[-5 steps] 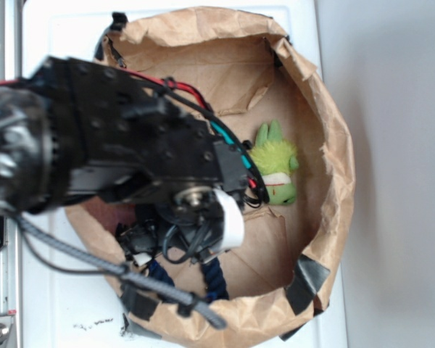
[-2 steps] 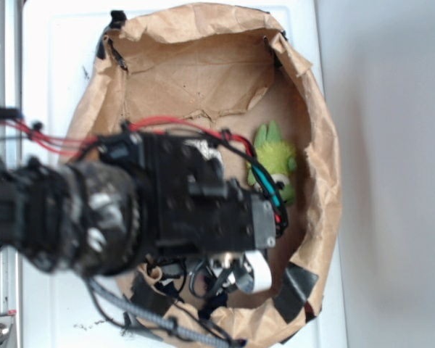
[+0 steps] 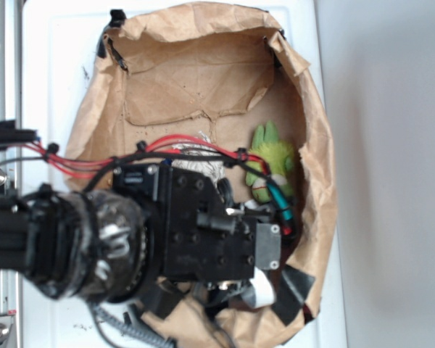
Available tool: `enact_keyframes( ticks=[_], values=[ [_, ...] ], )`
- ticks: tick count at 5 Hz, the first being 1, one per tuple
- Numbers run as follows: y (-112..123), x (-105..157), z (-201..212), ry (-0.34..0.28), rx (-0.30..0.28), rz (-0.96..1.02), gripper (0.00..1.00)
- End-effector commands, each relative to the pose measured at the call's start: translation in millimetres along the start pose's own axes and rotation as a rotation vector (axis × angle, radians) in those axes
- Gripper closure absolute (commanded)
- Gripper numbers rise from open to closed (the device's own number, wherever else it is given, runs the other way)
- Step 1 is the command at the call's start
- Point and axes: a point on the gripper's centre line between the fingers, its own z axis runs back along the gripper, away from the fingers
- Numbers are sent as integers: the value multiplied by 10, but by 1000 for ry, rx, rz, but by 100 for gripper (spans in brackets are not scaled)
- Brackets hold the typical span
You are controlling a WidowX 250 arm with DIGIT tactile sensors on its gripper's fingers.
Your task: Grab the blue rope.
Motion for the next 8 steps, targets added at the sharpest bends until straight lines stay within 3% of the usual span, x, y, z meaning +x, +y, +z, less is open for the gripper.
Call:
enact_keyframes(
  ticks=[1,3,4,5,7,8],
  values=[
    [-139,28,-5,-33,24,-40,100],
    [-12,-87,299,-56,48,47,100],
    [374,-271,736,-60,94,260,100],
    [614,-452,1041,-18,83,429,100],
    [737,-577,1511,95,211,695,100],
    [735,-657,1756,114,231,811,100]
  ],
)
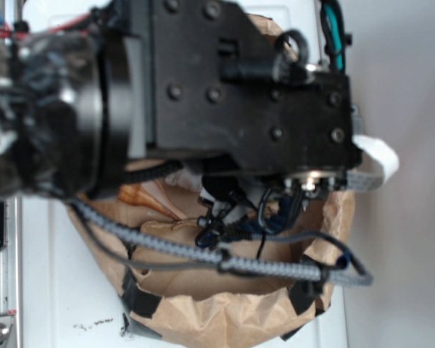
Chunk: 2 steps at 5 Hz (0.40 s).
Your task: Grab the blue rope.
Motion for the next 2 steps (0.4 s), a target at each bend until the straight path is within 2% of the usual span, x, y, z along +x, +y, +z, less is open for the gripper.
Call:
enact_keyframes(
  ticks=[1,2],
  values=[
    [162,-113,636,-23,76,234,100],
    [210,-155,725,-12,120,319,100]
  ],
)
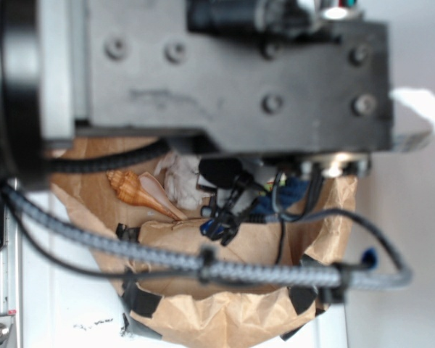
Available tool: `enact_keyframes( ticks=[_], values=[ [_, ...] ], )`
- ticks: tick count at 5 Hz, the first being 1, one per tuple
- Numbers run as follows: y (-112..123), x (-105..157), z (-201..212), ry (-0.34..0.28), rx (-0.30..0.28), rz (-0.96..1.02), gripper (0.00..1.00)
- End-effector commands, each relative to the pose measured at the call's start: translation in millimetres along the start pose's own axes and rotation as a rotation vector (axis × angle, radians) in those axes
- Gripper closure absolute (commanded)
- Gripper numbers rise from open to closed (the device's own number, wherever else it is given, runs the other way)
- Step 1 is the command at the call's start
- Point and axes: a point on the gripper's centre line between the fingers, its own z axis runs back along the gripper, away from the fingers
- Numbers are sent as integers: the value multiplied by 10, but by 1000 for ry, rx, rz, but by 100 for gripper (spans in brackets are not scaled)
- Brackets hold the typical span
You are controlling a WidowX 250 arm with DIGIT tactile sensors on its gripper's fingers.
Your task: Grab the blue rope.
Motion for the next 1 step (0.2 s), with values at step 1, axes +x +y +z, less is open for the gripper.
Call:
enact_keyframes(
  ticks=[1],
  values=[
    [78,-56,301,-97,61,119,100]
  ],
)
